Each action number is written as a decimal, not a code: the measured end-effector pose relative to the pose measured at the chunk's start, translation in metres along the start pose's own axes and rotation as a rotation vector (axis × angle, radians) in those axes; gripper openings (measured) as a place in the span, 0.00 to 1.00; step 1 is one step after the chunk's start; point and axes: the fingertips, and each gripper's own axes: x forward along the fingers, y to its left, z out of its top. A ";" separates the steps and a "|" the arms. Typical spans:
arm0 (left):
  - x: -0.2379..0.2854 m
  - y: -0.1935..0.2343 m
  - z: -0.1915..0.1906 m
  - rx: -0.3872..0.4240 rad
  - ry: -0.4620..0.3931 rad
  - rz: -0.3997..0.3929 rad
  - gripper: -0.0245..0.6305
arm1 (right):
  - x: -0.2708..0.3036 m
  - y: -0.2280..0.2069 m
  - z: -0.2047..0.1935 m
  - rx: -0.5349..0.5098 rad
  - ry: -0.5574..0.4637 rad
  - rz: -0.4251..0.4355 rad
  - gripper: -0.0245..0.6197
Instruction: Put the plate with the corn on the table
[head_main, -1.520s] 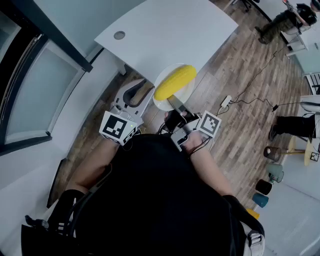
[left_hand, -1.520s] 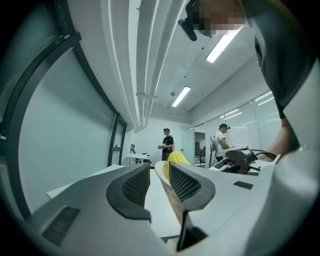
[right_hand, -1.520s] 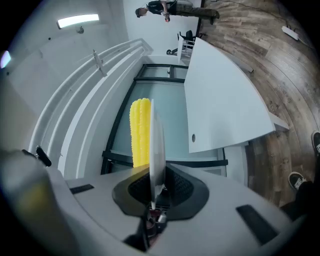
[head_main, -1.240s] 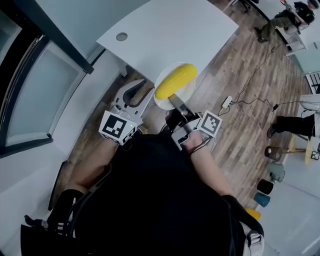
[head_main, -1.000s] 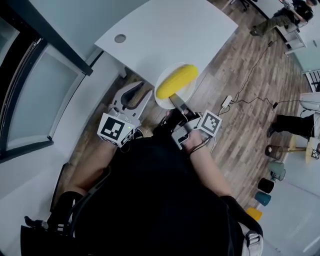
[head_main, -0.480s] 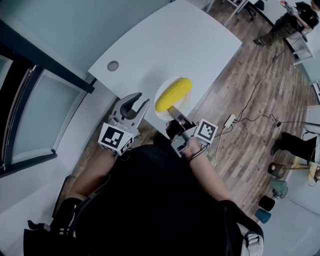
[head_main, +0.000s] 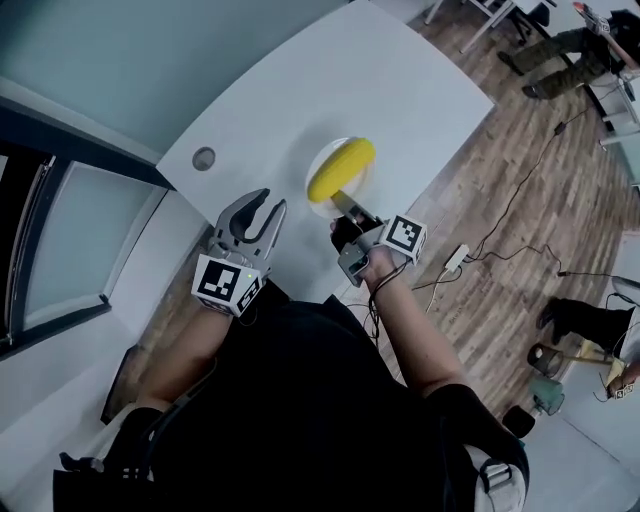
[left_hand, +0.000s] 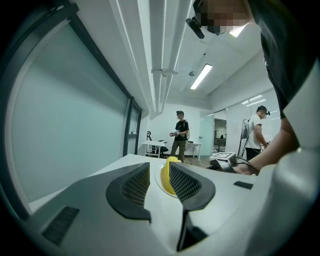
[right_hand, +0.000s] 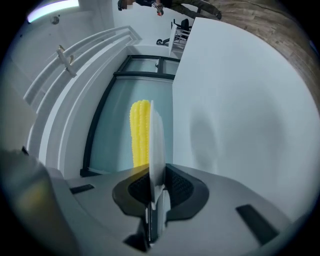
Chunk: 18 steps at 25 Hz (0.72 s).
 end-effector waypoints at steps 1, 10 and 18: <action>0.002 0.002 -0.003 -0.006 0.011 0.000 0.22 | 0.009 -0.006 0.008 0.009 -0.005 -0.003 0.09; 0.029 0.038 -0.036 -0.070 0.124 -0.035 0.22 | 0.095 -0.058 0.073 0.123 -0.073 -0.023 0.09; 0.032 0.043 -0.058 -0.102 0.161 -0.045 0.22 | 0.108 -0.083 0.079 0.224 -0.128 -0.036 0.09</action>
